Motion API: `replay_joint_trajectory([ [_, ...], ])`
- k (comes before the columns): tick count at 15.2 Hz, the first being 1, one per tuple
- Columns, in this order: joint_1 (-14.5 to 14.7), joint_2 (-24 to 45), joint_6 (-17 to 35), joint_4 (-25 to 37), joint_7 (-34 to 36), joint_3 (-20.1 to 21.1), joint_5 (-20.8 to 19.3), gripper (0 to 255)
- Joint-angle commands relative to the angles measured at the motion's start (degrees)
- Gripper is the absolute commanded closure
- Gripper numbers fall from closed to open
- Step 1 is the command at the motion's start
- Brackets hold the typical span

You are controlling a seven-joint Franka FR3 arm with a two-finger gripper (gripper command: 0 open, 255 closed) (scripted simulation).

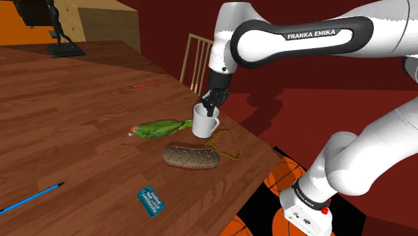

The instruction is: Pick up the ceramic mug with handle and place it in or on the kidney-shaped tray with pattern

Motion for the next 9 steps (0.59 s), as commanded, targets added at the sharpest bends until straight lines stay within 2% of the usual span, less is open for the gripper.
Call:
replay_joint_trajectory([
  [1,1.2,-1.0,0.1,-0.7,2.6,1.6,0.7,255],
  [4,2.9,-1.8,0.0,-1.0,6.3,4.0,1.7,255],
  [9,3.0,-0.9,3.9,-4.1,6.0,4.3,1.8,255],
])
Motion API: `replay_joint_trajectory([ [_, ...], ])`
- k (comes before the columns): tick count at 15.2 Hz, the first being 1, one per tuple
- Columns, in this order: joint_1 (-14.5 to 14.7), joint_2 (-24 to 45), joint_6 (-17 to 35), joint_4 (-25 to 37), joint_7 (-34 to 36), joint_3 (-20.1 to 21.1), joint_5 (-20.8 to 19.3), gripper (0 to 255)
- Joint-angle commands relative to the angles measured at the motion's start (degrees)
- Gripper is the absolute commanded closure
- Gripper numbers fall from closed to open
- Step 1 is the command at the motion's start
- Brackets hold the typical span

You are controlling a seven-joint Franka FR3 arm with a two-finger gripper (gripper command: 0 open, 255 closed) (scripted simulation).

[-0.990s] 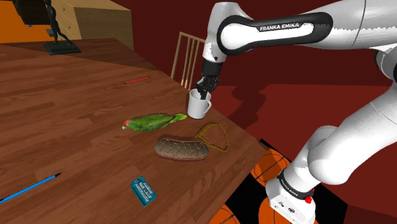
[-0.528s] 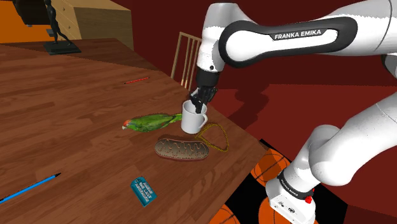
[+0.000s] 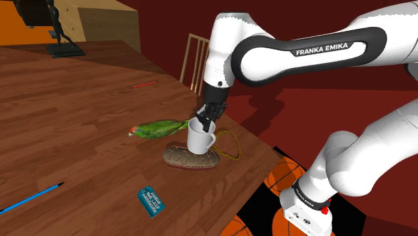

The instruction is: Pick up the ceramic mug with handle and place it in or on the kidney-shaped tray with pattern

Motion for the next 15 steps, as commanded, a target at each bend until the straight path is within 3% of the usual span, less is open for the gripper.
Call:
replay_joint_trajectory([
  [1,0.1,0.4,1.7,-1.3,0.0,0.2,0.1,255],
  [15,0.2,4.0,11.2,-7.3,-0.3,0.9,0.0,255],
])
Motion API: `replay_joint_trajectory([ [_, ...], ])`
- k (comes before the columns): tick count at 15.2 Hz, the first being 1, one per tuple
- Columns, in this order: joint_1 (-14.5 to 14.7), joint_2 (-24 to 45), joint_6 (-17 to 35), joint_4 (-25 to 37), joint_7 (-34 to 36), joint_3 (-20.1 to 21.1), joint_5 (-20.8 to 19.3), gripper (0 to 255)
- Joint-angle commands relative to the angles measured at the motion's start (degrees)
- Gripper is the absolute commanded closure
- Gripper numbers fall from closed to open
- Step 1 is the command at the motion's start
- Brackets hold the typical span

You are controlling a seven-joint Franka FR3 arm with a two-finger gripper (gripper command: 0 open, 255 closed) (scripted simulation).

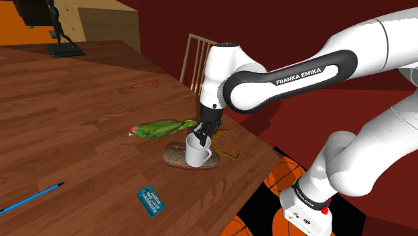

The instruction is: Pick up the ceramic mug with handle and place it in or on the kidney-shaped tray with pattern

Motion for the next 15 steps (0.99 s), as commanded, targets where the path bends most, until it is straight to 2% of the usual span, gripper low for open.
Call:
replay_joint_trajectory([
  [1,0.0,0.1,0.2,-0.1,0.0,0.0,0.0,255],
  [6,0.0,0.1,0.2,-0.1,0.0,0.0,0.0,255],
  [7,0.0,0.1,0.2,-0.1,0.0,0.0,0.0,0],
  [12,0.0,0.1,0.2,-0.1,0.0,0.0,0.0,0],
  [15,-0.3,-2.2,-5.9,3.7,-0.2,-0.7,0.0,0],
])
